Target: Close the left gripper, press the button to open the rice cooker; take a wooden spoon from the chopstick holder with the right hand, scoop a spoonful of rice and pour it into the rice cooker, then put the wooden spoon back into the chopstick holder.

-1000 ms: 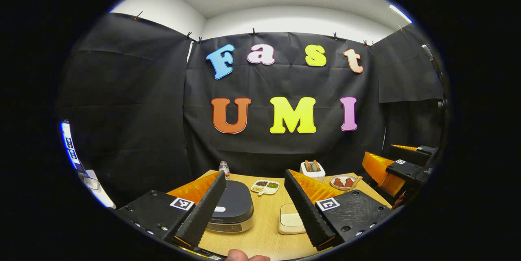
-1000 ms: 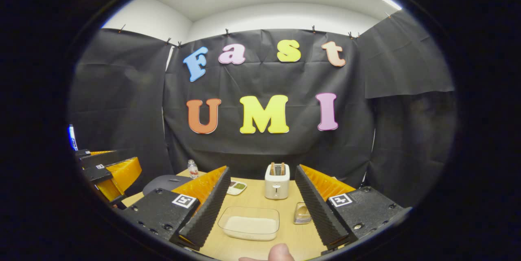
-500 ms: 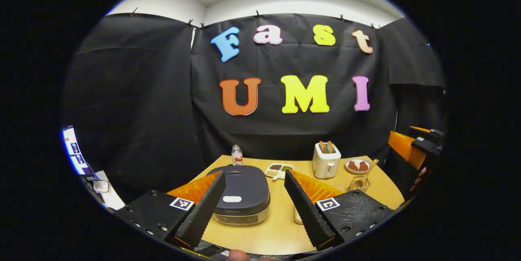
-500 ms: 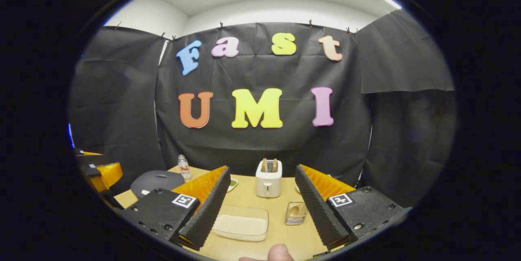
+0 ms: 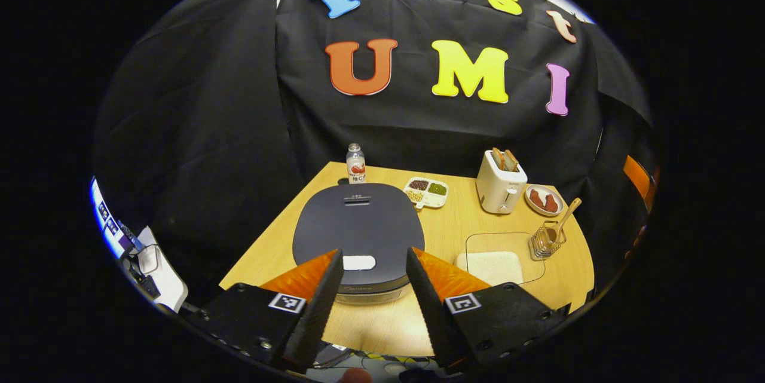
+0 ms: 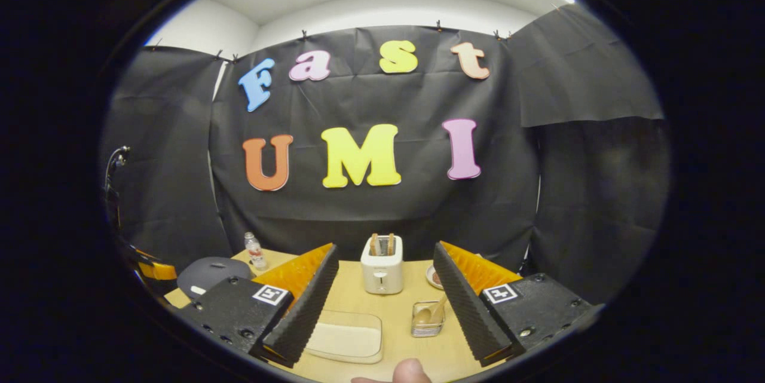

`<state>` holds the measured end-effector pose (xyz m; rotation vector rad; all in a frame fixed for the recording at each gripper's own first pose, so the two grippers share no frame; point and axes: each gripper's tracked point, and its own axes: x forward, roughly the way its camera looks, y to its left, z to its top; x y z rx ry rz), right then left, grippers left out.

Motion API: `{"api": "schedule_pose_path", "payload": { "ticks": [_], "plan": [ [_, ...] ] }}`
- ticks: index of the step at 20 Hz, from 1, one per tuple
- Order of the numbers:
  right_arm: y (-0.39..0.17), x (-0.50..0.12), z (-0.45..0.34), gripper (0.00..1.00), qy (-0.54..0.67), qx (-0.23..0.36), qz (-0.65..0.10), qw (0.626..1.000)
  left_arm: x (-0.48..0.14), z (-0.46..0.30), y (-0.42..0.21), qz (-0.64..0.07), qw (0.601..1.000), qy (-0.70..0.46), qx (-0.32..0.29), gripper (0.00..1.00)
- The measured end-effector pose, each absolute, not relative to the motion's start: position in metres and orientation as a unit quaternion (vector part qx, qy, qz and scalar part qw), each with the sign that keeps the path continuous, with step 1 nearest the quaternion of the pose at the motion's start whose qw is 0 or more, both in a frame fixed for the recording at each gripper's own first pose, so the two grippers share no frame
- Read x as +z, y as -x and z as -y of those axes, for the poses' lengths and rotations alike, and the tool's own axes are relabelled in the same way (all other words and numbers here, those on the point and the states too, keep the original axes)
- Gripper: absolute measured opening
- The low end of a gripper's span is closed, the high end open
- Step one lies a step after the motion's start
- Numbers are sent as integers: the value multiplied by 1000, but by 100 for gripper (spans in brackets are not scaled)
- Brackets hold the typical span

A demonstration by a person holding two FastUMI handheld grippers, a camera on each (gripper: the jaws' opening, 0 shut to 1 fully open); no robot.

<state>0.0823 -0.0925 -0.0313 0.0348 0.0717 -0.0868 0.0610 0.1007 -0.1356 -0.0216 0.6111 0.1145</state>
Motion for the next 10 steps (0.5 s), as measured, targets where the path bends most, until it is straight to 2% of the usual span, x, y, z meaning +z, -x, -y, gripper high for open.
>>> {"api": "schedule_pose_path", "payload": {
  "ticks": [1,3,6,7,8,10],
  "plan": [
    [-84,-36,97,100,-19,-49,-40,998,-140,-106,-65,-312,948,16,55,51],
    [-85,-42,107,100,-22,-60,-49,997,-148,-117,-71,-335,940,20,56,36],
    [-86,-47,121,100,-25,-74,-55,995,-155,-124,-75,-357,932,43,50,35],
    [-85,-48,124,100,-25,-78,-56,995,-163,-122,-82,-367,927,54,43,0],
    [-85,-48,129,100,-26,-83,-55,995,-169,-123,-83,-376,924,56,38,8],
    [-85,-49,139,100,-28,-92,-57,994,-175,-128,-85,-386,920,48,36,5]
  ]
}}
